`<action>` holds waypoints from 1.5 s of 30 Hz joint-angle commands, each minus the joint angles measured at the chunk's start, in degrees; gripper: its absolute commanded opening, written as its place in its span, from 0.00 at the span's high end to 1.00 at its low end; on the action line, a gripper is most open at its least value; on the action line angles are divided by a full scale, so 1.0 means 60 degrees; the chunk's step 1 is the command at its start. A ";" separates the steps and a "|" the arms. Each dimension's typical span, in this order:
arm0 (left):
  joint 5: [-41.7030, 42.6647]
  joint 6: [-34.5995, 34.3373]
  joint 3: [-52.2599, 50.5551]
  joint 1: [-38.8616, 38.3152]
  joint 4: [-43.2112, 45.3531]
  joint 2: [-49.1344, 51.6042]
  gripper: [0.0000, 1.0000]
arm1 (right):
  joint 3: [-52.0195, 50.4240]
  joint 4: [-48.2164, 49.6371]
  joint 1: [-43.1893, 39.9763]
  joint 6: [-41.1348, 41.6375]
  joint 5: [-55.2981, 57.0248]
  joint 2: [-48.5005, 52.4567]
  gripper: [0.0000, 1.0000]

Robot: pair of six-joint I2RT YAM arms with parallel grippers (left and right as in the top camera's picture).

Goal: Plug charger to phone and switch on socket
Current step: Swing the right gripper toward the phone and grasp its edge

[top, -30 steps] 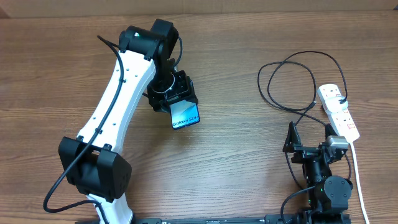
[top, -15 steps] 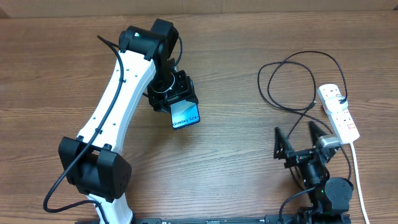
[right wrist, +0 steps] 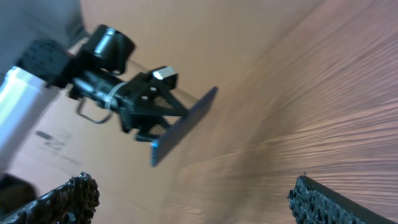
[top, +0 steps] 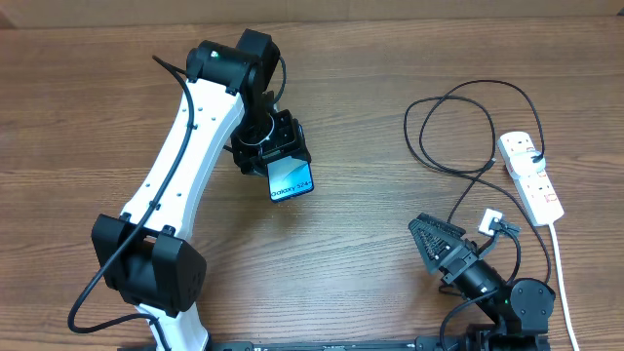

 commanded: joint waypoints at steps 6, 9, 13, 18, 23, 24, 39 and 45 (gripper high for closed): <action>0.0186 -0.0131 0.0280 0.0044 0.0004 -0.0459 0.67 | 0.0237 -0.0699 0.0011 0.1650 -0.0361 0.0474 0.01; 0.0219 -0.0393 0.0280 0.0044 0.0015 -0.0459 0.67 | 0.0772 -0.1759 0.0011 0.1712 -0.0146 0.1137 0.01; 0.0255 -0.0525 0.0280 0.0040 0.0142 -0.0459 0.67 | 0.1319 -0.2262 0.0073 0.1552 -0.0124 0.2229 0.01; 0.0248 -0.0579 0.0280 0.0044 0.0255 -0.0459 0.67 | 0.1938 -0.2076 0.0809 0.1351 0.0291 0.3639 0.01; 0.0215 -0.0790 0.0280 0.0040 0.0393 -0.0459 0.67 | 0.2167 -0.0204 0.2514 0.1555 0.1858 0.4677 0.01; 0.0215 -0.0838 0.0280 0.0040 0.0433 -0.0459 0.67 | 0.2167 0.0058 0.2929 0.1727 0.2386 0.4812 0.01; 0.0178 -0.1275 0.0280 0.0040 0.0936 -0.0459 0.67 | 0.2328 0.4717 0.7996 0.1716 0.8859 0.8346 0.01; 0.0178 -0.1275 0.0280 0.0040 0.0936 -0.0459 0.67 | 0.3967 0.5023 0.8120 0.1078 0.8761 1.0907 0.01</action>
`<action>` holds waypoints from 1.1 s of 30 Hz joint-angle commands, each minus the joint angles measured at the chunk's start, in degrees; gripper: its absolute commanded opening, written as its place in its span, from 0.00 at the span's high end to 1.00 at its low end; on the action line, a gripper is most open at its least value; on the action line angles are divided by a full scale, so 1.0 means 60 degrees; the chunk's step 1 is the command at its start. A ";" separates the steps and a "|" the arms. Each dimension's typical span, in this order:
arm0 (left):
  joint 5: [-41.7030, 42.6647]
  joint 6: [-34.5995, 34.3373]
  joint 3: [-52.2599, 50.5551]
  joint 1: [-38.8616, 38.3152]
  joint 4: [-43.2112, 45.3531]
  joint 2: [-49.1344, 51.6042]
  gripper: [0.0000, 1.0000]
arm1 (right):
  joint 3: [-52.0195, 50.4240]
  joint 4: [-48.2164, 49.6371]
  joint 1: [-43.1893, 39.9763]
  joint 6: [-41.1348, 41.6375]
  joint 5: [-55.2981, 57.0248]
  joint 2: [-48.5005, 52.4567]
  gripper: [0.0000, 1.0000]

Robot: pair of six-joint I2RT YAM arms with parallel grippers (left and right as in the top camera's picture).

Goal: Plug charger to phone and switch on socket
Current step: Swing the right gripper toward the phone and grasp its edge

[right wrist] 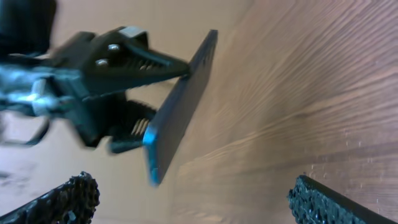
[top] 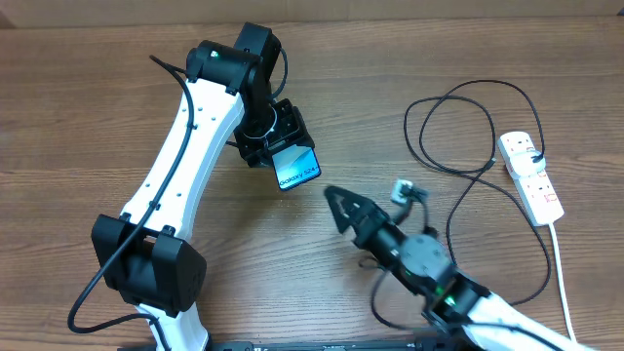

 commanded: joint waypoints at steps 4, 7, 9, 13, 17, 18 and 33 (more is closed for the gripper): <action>0.0171 -0.0098 0.0262 0.0040 0.0033 -0.0459 0.67 | 0.2109 -0.0007 0.0062 -0.0892 -0.0036 0.1993 0.00; 0.0168 -0.0095 0.0262 0.0040 0.0036 -0.0459 0.67 | 0.2302 -0.0007 0.0062 -0.0878 0.0015 0.2193 0.05; 0.0142 -0.0095 0.0262 0.0040 0.0055 -0.0459 0.67 | 0.2302 -0.0044 0.0073 -0.0852 0.0076 0.2200 0.08; 0.0146 -0.0102 0.0262 0.0040 0.0153 -0.0459 0.67 | 0.2302 -0.0098 0.0248 -0.0852 0.0619 0.2266 0.11; 0.0146 -0.0135 0.0262 0.0040 0.0178 -0.0459 0.67 | 0.2302 -0.0069 0.0302 -0.0729 0.0911 0.2426 0.21; 0.0146 -0.0135 0.0262 0.0040 0.0178 -0.0459 0.67 | 0.2302 -0.0058 0.0302 -0.0612 0.0973 0.2477 0.23; 0.0178 -0.0280 0.0262 0.0033 0.0313 -0.0459 0.67 | 0.2306 0.1064 0.0302 0.0492 0.1177 0.3249 0.37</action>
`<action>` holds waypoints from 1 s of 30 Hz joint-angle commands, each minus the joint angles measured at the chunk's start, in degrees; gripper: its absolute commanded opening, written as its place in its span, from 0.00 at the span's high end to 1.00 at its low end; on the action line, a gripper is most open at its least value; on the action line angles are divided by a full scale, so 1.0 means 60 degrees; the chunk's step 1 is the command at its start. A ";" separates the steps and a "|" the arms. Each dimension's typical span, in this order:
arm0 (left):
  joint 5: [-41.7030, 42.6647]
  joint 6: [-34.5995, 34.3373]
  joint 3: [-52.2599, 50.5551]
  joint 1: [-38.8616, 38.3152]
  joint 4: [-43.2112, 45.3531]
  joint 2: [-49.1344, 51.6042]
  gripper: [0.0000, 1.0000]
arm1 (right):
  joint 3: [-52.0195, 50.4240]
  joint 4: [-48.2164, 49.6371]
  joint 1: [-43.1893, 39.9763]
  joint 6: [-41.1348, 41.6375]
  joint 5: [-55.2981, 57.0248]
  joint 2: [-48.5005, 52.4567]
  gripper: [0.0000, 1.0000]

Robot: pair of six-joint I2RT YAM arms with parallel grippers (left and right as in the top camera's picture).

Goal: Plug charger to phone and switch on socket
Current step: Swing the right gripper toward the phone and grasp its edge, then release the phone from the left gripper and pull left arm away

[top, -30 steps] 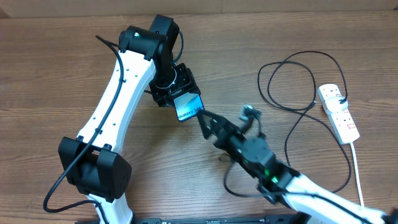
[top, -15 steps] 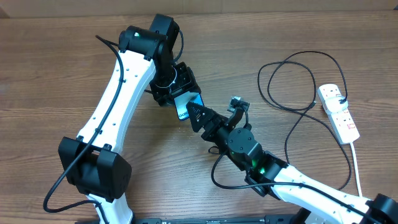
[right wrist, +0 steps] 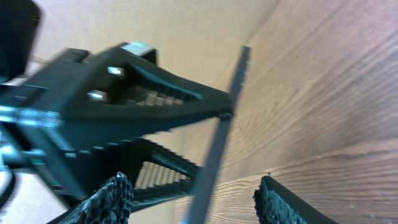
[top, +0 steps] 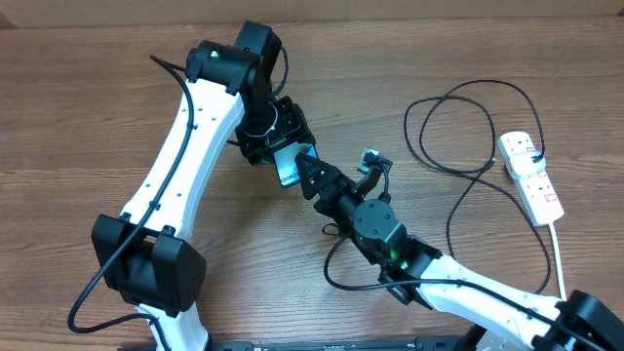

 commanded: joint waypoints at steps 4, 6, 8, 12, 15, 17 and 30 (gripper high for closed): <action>0.0175 -0.0222 0.0262 0.0033 0.0066 -0.0459 0.67 | 0.0197 0.0164 0.0047 0.0433 0.0135 0.0357 0.39; 0.0175 -0.0226 0.0262 0.0033 0.0084 -0.0459 0.67 | 0.0197 0.0273 0.0047 0.0430 0.0138 0.0357 0.41; 0.0171 -0.0255 0.0262 0.0033 0.0109 -0.0459 0.67 | 0.0197 0.0415 0.0047 0.0430 0.0146 0.0357 0.44; 0.0175 -0.0251 0.0262 0.0022 0.0131 -0.0459 0.67 | 0.0291 0.0601 0.0047 0.0426 0.0175 0.0419 0.47; 0.0175 -0.0251 0.0262 0.0022 0.0127 -0.0459 0.67 | 0.0419 0.0605 0.0047 0.0430 0.0168 0.0561 0.49; 0.0175 -0.0251 0.0262 0.0015 0.0127 -0.0459 0.67 | 0.0525 0.0605 0.0051 0.0430 0.0168 0.0718 0.51; 0.0171 -0.0251 0.0262 -0.0025 0.0131 -0.0459 0.67 | 0.0765 0.0463 0.0058 0.0426 -0.0087 0.0900 0.73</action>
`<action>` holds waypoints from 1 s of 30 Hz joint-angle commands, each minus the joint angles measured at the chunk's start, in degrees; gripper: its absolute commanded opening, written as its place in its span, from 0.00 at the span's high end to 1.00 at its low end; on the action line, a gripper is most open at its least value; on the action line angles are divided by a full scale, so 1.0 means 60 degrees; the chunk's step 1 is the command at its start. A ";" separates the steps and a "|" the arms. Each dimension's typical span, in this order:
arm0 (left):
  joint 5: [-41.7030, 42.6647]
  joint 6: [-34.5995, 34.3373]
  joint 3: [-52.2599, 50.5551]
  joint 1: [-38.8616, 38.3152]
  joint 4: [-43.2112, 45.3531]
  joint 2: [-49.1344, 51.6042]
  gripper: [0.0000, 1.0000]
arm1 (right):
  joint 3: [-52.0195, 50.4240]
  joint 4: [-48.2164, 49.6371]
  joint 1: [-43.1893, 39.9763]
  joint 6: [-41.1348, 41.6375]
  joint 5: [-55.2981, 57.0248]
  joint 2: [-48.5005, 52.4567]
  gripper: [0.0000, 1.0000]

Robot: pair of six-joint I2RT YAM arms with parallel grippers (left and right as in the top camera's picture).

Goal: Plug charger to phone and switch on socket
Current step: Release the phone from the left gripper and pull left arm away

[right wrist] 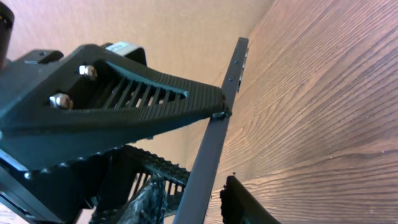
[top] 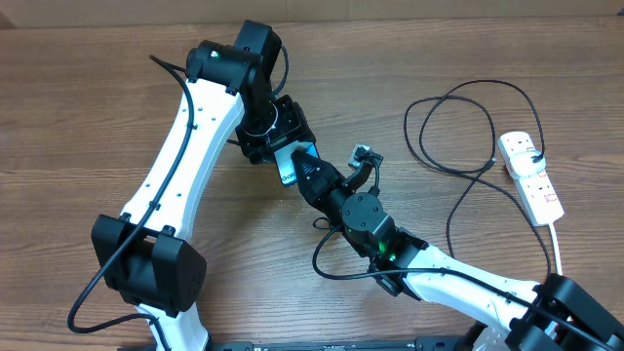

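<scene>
The phone (top: 289, 166) hangs above the table, its lit screen mostly covered in the overhead view. My left gripper (top: 278, 146) is shut on its upper part. In the right wrist view the phone (right wrist: 214, 134) is a thin dark slab seen edge-on, with the left gripper's ribbed fingers (right wrist: 130, 93) clamped on it. My right gripper (right wrist: 196, 198) has one finger on each side of the phone's lower edge, closed in on it. The black charger cable (top: 458, 127) lies in loops at the right and runs to the white socket strip (top: 531, 175). Its plug end cannot be made out.
The white left arm (top: 185, 146) crosses the table's left half. The right arm (top: 429, 268) reaches in from the front right. A cardboard wall stands along the far edge. Bare wood lies at the front left and between the cable and the arms.
My right gripper's fingers have drawn in from a wide gap to close on the phone's lower edge, and it sits slightly nearer the phone. The left arm holds still.
At first my right gripper was wide open at the front right, far from the phone that the left gripper held up. Then it was at mid-table, then open around the phone's edge. Now it is closed on the phone, which both grippers hold.
</scene>
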 commanded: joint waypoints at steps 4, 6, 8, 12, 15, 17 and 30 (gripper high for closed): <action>0.0171 -0.0062 0.0262 -0.0025 0.0025 -0.0459 0.67 | 0.0280 0.0113 0.0055 0.0015 -0.0295 0.0040 0.80; 0.0171 -0.0062 0.0262 -0.0025 0.0029 -0.0459 0.67 | 0.0280 0.0113 0.0055 0.0015 -0.0339 0.0040 0.81; 0.0171 -0.0062 0.0262 -0.0025 0.0029 -0.0459 0.67 | 0.0280 0.0127 0.0055 0.0018 -0.0372 0.0040 0.83; 0.0171 -0.0058 0.0262 -0.0025 0.0029 -0.0459 0.67 | 0.0280 0.0226 0.0055 0.0018 -0.0477 0.0036 0.86; 0.0168 -0.0058 0.0262 -0.0025 0.0025 -0.0459 0.67 | 0.0280 0.0226 0.0055 0.0015 -0.0506 0.0036 0.87; 0.0171 -0.0058 0.0262 -0.0025 0.0025 -0.0459 0.65 | 0.0280 0.0226 0.0055 0.0011 -0.0506 0.0036 0.88; 0.0178 0.0084 0.0262 -0.0022 -0.0036 -0.0459 0.24 | 0.0280 0.0215 0.0051 0.0015 -0.0510 0.0036 0.88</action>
